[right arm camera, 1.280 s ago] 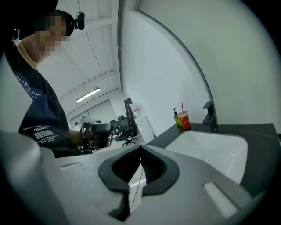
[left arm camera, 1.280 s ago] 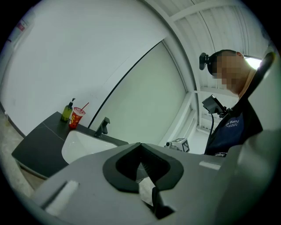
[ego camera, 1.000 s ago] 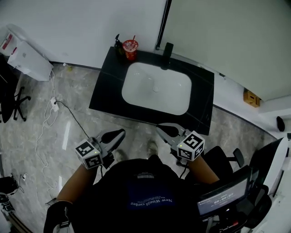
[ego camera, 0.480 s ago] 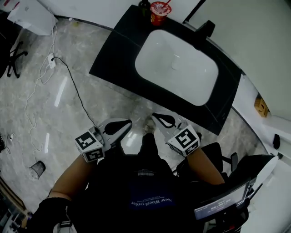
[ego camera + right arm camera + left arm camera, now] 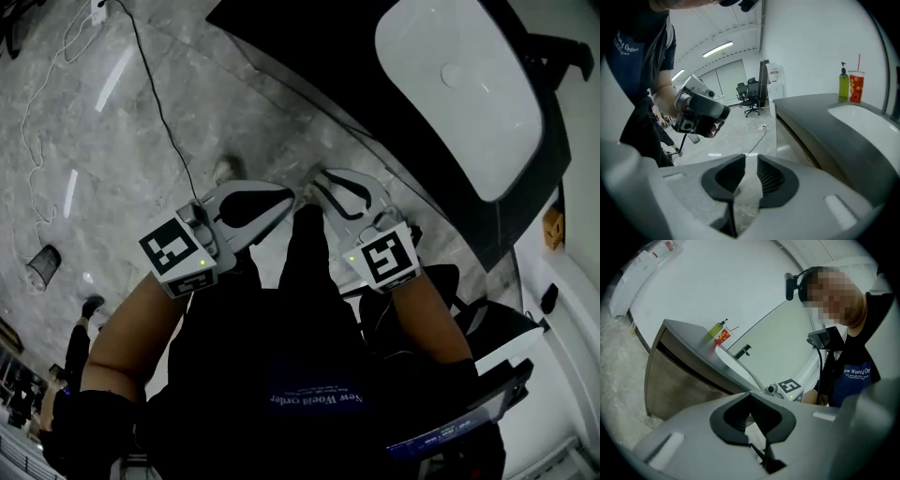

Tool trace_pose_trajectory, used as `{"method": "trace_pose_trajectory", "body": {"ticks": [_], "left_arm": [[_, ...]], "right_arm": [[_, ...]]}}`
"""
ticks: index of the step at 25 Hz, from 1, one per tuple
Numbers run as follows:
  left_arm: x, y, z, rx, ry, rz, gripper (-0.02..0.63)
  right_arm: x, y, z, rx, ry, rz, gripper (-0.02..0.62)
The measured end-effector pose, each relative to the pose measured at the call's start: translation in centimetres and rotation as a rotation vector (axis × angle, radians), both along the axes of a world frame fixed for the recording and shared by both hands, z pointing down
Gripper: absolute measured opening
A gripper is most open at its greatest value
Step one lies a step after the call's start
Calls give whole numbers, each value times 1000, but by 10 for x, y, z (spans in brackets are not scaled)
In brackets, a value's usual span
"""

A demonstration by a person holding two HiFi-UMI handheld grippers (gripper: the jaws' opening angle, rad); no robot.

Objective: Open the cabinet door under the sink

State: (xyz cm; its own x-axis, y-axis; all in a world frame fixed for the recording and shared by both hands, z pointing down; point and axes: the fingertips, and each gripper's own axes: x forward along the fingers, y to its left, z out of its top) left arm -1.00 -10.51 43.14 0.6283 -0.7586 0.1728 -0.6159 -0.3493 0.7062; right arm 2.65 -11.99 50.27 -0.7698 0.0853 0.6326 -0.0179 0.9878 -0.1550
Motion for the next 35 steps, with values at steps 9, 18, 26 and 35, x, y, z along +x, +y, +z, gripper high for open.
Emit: {"method": "trace_pose_trajectory", "body": {"ticks": [9, 18, 26, 35], "left_arm": [[-30, 31, 47, -27, 12, -32, 2], [-60, 64, 70, -41, 50, -57, 2], [-55, 76, 81, -76, 59, -46, 2], [-49, 89, 90, -106, 64, -8, 2]], "right_arm": [[-26, -23, 73, 326, 133, 0, 200], [-34, -63, 97, 761, 320, 40, 315], [-23, -87, 106, 1008, 404, 95, 401], [-33, -113, 104, 1163, 466, 226, 433]]}}
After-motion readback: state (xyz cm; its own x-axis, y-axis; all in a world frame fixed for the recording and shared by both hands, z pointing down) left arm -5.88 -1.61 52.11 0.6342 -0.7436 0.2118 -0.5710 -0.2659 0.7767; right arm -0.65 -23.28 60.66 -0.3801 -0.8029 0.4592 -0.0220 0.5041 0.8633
